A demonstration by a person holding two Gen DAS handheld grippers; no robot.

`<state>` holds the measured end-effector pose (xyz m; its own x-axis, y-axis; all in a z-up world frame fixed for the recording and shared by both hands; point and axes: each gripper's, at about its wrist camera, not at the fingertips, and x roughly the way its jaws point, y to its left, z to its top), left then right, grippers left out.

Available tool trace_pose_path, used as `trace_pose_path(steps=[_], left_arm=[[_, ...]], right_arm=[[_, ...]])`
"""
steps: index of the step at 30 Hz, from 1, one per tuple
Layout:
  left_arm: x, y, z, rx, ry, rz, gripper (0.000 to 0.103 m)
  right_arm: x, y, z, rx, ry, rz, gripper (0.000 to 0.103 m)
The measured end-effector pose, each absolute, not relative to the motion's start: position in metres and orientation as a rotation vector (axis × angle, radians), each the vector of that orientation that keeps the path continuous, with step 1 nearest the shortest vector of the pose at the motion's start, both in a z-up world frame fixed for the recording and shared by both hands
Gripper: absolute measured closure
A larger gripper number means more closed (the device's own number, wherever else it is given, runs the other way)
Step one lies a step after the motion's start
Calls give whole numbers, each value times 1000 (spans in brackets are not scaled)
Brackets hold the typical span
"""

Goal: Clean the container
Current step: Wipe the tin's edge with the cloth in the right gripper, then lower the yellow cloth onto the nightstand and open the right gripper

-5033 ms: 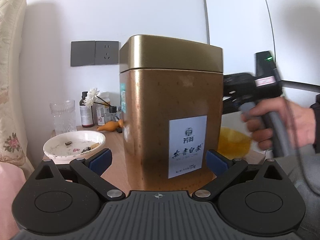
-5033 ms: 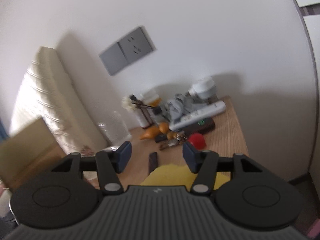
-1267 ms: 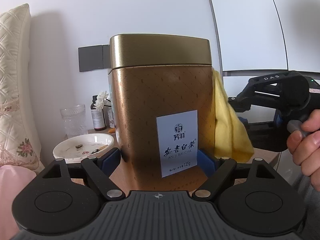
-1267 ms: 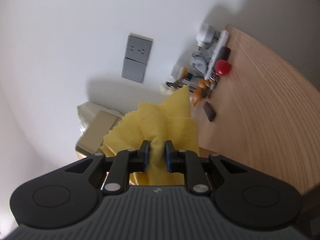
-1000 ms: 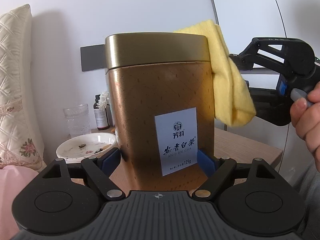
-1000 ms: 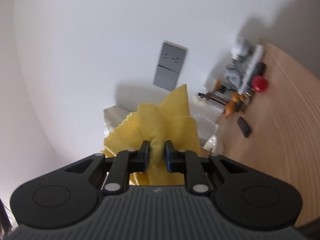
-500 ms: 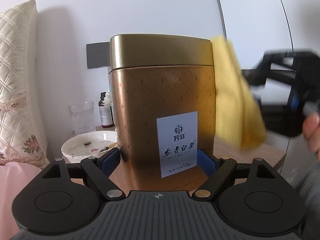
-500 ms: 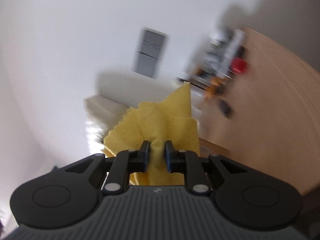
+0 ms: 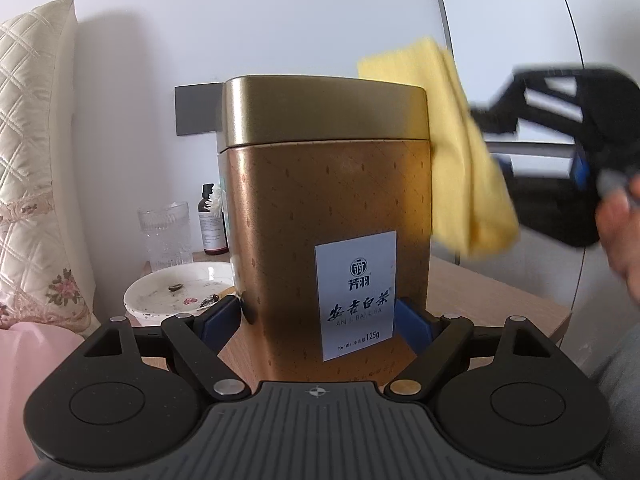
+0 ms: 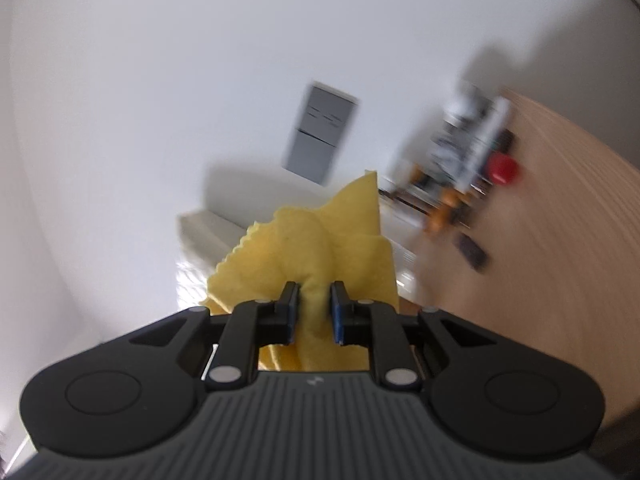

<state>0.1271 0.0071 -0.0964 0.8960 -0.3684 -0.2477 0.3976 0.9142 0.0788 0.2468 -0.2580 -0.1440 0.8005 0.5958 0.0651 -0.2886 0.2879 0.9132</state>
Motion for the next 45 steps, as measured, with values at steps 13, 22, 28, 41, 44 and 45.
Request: trace_pose_path(steps=[13,22,28,41,44,45], left_arm=[[86,-2,-86,133,226,-394,16],[55,-4,-76,132,228,-396,16],[40,-5,-74,128,230,-397,16],[31,-4,-65,109,184,-404,13],[22,-4,-62,98,196,-399,13],[19,-5,-61,100,199,-394,13]], right_arm=[[258,-258,-172,1139,436,507,85],[266,-261,-126,1115,319,626,83],[261,-266,-169,1164,441,550,82],[253,-250,-110,389,463,297,82],[258,-240,-117,273,532,251,82],[257,-233,-119,200,538,232,82]])
